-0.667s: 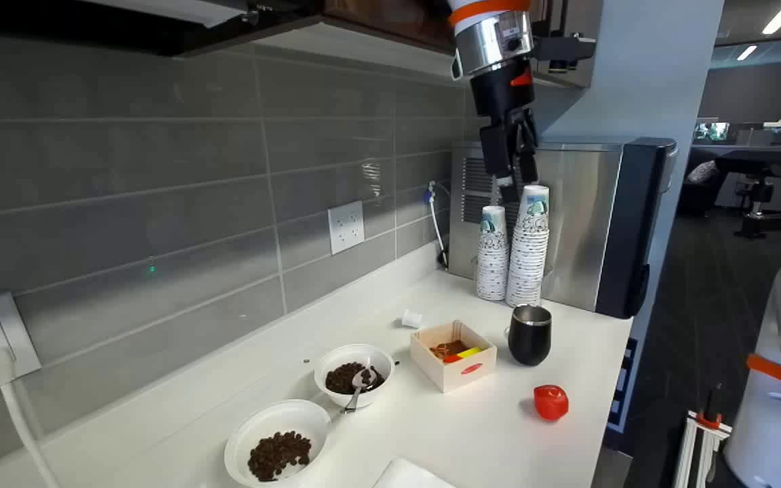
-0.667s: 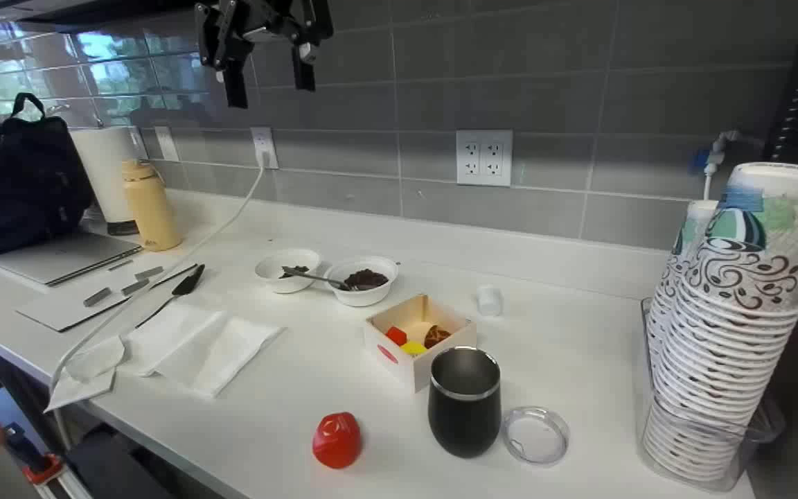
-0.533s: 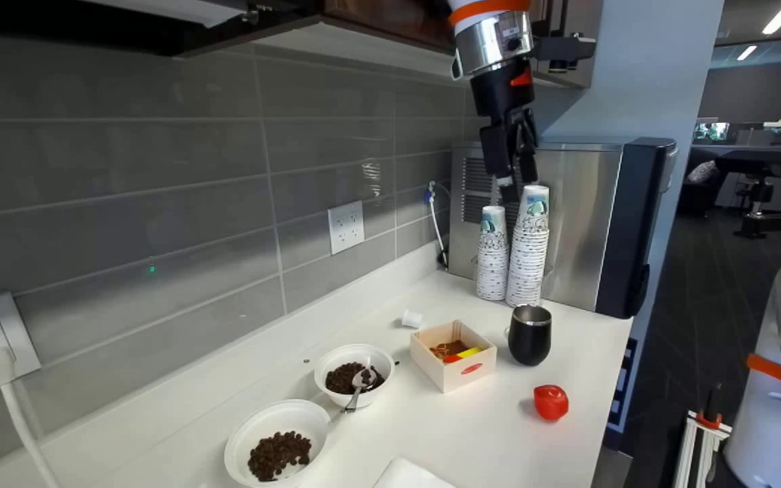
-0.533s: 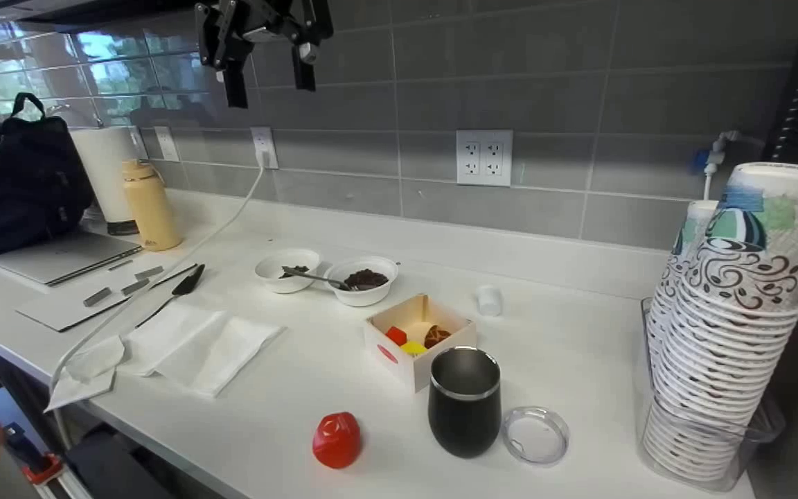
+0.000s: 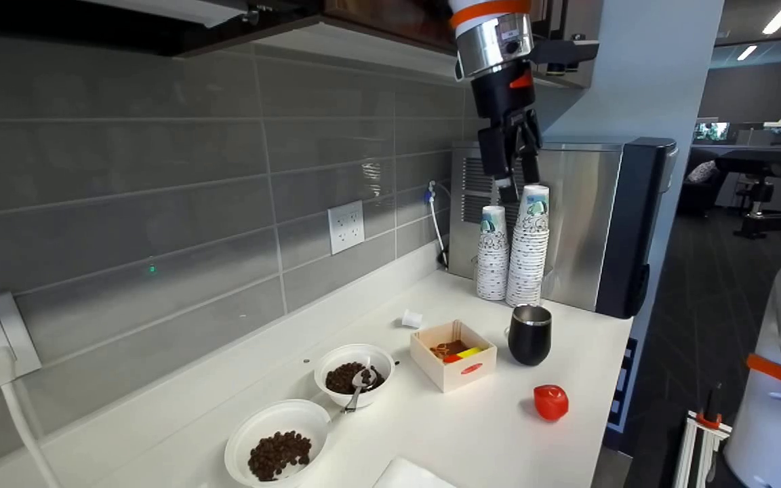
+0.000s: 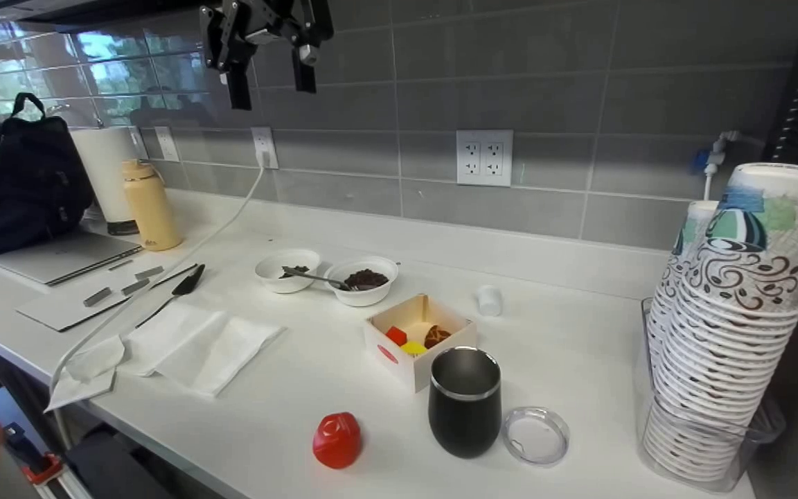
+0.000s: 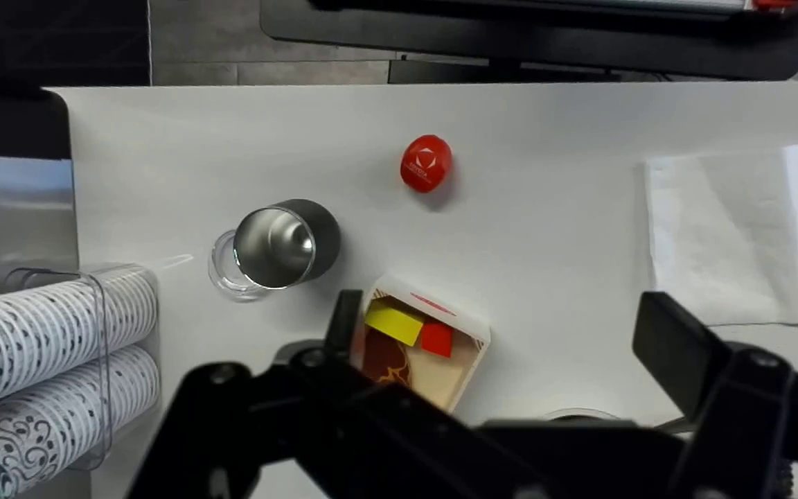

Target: Put the clear lid on the black thermos.

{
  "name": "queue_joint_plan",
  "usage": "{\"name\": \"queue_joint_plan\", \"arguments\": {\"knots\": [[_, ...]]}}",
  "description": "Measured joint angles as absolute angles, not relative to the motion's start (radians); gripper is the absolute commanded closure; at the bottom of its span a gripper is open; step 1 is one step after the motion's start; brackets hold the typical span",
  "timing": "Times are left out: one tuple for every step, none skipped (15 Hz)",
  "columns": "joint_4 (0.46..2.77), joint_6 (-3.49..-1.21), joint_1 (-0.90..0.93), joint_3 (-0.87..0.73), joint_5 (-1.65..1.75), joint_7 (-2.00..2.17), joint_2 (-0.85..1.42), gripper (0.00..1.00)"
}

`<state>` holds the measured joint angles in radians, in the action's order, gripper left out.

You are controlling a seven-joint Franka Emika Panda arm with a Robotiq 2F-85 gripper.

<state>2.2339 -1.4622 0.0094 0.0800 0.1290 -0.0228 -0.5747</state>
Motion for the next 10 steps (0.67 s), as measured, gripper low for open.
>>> {"name": "queue_joint_plan", "arguments": {"knots": [[2.236,-1.464,0.005,0.074,0.129,0.004,-0.575,0.0],[2.238,-1.467,-0.003,0.066,0.129,0.036,-0.575,0.0],[2.24,-1.472,-0.015,0.053,0.129,0.067,-0.575,0.0],[2.243,-1.479,-0.032,0.039,0.13,0.094,-0.575,0.0],[2.247,-1.49,-0.051,0.021,0.135,0.116,-0.575,0.0],[2.254,-1.504,-0.072,0.002,0.141,0.136,-0.575,0.0],[2.261,-1.521,-0.095,-0.018,0.149,0.153,-0.575,0.0],[2.271,-1.543,-0.119,-0.04,0.157,0.169,-0.574,0.0],[2.283,-1.572,-0.145,-0.064,0.162,0.183,-0.573,0.0],[2.298,-1.605,-0.17,-0.088,0.163,0.197,-0.569,0.0]]}}
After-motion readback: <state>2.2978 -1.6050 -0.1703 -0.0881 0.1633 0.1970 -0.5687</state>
